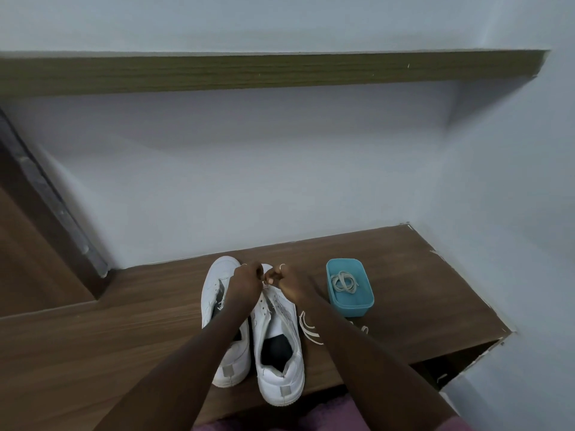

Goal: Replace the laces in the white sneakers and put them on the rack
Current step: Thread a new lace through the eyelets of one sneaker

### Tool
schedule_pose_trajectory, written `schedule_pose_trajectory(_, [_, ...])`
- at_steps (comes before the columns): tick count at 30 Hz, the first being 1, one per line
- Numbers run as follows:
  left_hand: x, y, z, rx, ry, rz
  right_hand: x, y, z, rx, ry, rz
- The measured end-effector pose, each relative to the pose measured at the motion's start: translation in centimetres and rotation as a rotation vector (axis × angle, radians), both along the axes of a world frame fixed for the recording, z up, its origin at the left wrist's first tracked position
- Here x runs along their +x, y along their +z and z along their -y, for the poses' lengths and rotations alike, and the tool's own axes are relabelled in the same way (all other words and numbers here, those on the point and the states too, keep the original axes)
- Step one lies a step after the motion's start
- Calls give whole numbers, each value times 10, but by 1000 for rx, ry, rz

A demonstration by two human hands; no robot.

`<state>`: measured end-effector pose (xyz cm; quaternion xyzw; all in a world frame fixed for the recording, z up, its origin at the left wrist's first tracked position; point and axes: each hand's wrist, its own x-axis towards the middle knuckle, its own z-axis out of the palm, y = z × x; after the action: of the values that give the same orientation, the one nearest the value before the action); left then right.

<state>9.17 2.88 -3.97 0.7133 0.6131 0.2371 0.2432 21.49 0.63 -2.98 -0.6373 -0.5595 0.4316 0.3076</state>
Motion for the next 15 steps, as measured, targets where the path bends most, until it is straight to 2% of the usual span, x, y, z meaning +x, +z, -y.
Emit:
schedule_pose_trajectory(3, [-5,3,3,34,47,196,-6,5,-1,27,-7,100])
schedule_pose_trajectory(6, [-4,8,9,-20,86,269,-4,3,-6,51,-4,75])
schedule_pose_trajectory(10, [2,10,10,-236,109,31,-2,5,-7,15,-66,-32])
schedule_pose_trajectory(13, [6,10,10,-295,155,48,-3,5,-4,61,-142,-81])
schedule_pose_trajectory(15, [9,6,10,-356,195,74,-2,5,-5,70,-153,-45])
